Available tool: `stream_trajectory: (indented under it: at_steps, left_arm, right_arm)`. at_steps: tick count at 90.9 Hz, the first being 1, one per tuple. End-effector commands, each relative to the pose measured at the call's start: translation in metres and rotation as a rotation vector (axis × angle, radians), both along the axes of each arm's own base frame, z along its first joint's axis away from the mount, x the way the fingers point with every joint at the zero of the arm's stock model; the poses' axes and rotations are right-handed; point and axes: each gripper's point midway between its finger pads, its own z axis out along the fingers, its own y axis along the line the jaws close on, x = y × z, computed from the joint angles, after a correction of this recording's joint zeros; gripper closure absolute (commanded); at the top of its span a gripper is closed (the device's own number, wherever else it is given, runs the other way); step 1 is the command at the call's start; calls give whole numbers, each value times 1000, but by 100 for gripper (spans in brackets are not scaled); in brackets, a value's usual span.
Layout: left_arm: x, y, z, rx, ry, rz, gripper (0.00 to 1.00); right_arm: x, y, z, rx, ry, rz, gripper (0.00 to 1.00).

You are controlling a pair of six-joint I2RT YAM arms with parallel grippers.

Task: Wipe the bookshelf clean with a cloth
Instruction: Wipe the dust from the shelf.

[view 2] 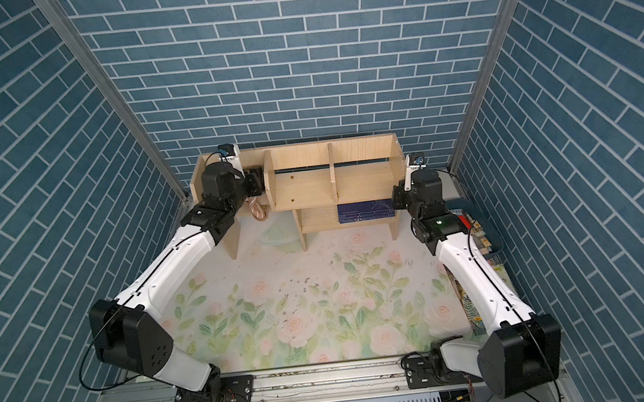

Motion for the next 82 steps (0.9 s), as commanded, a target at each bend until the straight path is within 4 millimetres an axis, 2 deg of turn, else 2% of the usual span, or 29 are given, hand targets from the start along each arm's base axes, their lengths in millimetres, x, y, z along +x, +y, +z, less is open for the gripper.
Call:
stream_trajectory:
  at_steps: [1,9,14,23,28,51,58,63,76,82]
  left_arm:
    - [-17,21,-6,31,18,67,22]
    - [-25,29,-6,47,42,86,6]
    - [-31,33,-3,54,44,100,1]
    - [-42,37,8,50,18,98,1]
    - [-46,38,12,53,12,95,4]
    - [-59,50,22,80,31,129,10]
    - [-65,53,13,94,54,131,22]
    - [-67,52,0,109,84,124,30]
    - [-59,50,-37,123,173,110,34]
    - [-52,46,-49,121,207,89,42]
  right_arm:
    - [-16,46,-9,122,57,182,100]
    - [-18,45,-7,120,51,180,100]
    - [-18,45,-7,118,51,180,100]
    - [-18,45,-8,111,56,179,100]
    - [-17,45,-8,109,57,179,100]
    - [-18,45,-5,109,56,180,100]
    - [-19,44,-5,107,53,178,100]
    - [-19,44,-5,107,52,179,100]
    - [-20,44,-8,111,57,180,100]
    - [-21,44,-9,111,59,180,100]
